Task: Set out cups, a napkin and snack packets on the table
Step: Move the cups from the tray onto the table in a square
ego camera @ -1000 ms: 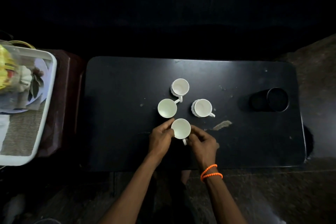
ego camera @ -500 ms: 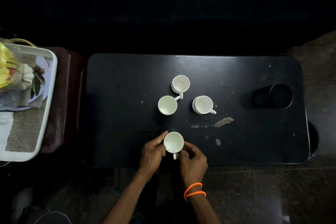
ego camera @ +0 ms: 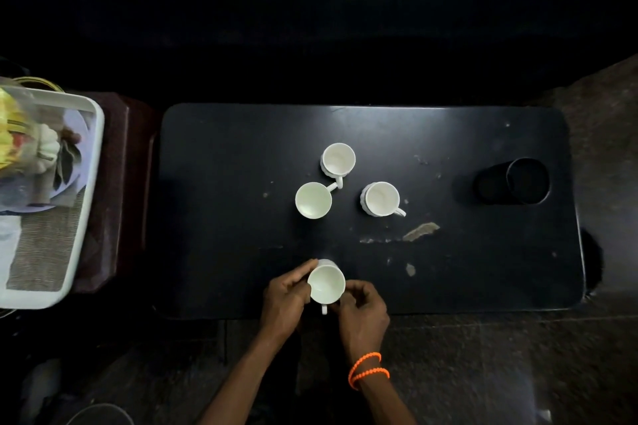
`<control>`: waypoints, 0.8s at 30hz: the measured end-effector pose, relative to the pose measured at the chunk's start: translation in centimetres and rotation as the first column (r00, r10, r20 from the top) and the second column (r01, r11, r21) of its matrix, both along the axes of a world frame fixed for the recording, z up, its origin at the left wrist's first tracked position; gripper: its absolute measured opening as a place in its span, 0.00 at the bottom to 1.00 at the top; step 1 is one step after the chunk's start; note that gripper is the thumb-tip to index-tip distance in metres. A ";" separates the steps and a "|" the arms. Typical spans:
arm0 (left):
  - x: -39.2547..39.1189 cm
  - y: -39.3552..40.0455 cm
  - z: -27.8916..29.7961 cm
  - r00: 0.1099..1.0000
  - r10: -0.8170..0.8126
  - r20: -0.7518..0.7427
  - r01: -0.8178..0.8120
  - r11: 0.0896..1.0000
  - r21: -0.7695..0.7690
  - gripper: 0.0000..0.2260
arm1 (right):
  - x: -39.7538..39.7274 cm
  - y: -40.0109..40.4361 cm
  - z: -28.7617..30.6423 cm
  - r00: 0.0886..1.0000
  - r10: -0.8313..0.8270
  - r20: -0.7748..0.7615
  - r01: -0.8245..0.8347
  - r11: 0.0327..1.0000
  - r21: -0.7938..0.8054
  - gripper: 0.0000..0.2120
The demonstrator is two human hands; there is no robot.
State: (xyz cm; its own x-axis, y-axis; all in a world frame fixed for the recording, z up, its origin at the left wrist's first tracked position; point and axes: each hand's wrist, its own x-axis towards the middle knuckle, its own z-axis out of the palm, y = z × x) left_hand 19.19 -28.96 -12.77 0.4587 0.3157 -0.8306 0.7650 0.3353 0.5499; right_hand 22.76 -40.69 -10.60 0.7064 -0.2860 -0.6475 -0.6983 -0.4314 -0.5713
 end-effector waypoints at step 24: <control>15.1 -5.3 0.9 0.999 -0.004 0.039 0.005 1.000 -0.027 0.17 | 18.6 -4.7 -0.8 0.658 0.737 0.154 -0.732 0.674 -0.098 0.38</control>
State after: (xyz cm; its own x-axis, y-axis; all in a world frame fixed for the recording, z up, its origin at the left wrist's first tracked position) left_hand 34.30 -34.22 -11.89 0.4927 0.2913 -0.8200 0.7445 0.3467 0.5705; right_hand 41.34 -45.40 -11.39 0.7881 0.3594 -0.4998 -0.0429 -0.7778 -0.6270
